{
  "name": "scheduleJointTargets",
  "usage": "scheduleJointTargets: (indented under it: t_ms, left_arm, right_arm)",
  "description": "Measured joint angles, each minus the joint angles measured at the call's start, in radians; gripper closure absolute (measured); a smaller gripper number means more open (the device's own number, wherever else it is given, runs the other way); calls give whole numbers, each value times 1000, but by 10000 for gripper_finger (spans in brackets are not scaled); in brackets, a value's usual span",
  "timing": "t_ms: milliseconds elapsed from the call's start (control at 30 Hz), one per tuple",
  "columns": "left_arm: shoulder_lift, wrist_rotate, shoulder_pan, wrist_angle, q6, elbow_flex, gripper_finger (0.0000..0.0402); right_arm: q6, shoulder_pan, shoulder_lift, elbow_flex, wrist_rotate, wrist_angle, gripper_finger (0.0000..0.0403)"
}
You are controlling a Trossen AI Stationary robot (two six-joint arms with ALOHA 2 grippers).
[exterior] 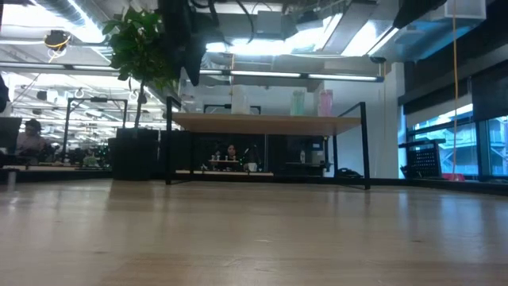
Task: Pick and place medicine bottles onto shelf by color
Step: Put the transparent pill bottle on the shelf aligned with the other transparent pill bottles
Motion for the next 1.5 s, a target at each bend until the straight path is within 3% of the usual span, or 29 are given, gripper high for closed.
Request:
scheduleJointTargets:
  t_ms: [467, 1500]
  left_arm:
    - [7, 11, 46, 69, 13, -68, 269]
    - [29, 39, 84, 125, 13, -73, 269]
  right_arm:
    - [0, 0, 0, 0, 0, 16, 132]
    - [0, 0, 0, 0, 0, 22, 132]
